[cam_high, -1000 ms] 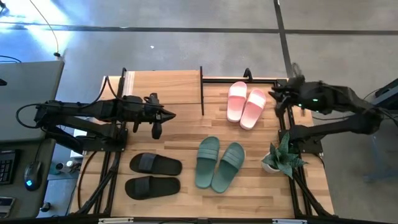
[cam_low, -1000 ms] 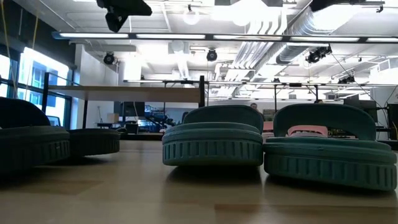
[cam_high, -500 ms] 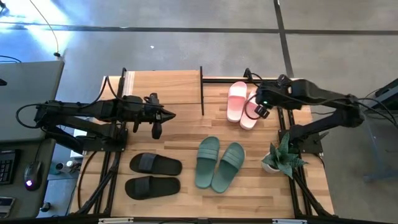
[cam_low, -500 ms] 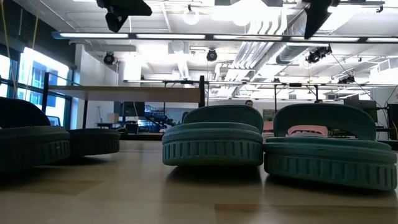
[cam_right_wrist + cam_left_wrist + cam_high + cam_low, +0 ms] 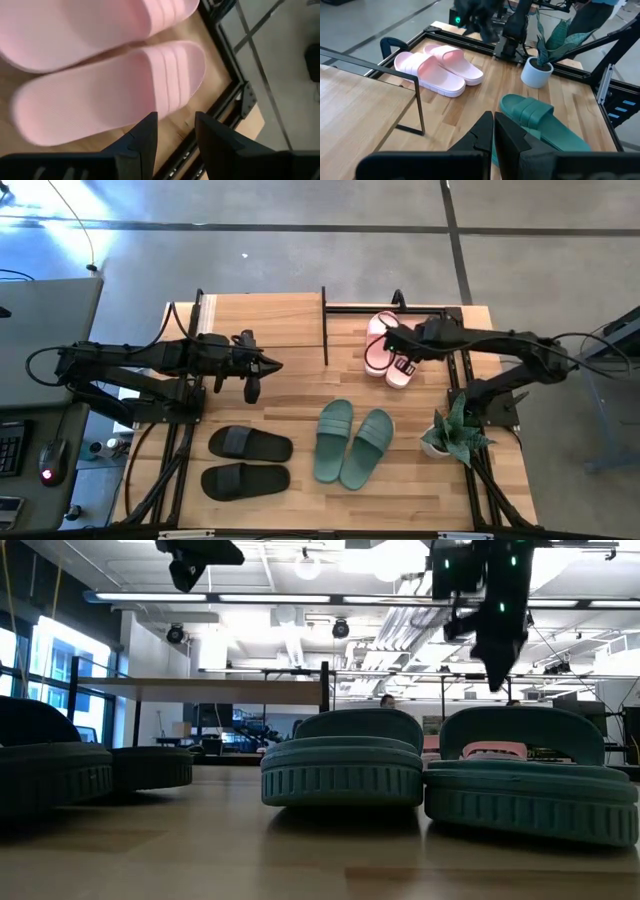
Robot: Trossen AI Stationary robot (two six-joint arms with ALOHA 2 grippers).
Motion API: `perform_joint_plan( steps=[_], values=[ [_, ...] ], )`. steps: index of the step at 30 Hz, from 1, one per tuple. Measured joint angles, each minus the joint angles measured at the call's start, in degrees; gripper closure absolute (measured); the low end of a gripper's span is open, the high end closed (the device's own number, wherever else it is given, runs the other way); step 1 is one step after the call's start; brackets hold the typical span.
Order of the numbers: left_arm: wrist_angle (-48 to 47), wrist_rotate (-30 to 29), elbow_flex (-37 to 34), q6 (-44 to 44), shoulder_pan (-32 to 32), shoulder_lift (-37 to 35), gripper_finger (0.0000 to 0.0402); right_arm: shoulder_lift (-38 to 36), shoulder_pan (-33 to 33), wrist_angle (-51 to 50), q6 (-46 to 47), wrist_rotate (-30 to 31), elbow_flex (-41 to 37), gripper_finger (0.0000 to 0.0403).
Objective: Pick and place slides into the shelf
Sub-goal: Put the pink left slide on the shelf
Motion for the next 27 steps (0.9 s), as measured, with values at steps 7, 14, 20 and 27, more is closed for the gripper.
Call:
perform_joint_plan(
  steps=[7,14,20,27],
  values=[
    [0.02,0.12,0.00,-0.06,0.00,0.00,0.0396,2.88,0.03,5.12,0.22,2.30,-6.94,0.0279],
    [0.02,0.12,0.00,-0.47,0.00,0.00,0.0396,6.60,-0.07,9.21,-1.08,4.58,-7.97,0.0279],
    [0.02,0.14,0.00,-1.40,0.00,0.00,0.0396,9.66,-0.07,11.44,-1.45,7.34,-7.99,0.0279],
    [0.02,0.14,0.00,-1.40,0.00,0.00,0.0396,12.94,-1.51,11.67,-1.44,8.14,-7.99,0.0279]
  ],
)
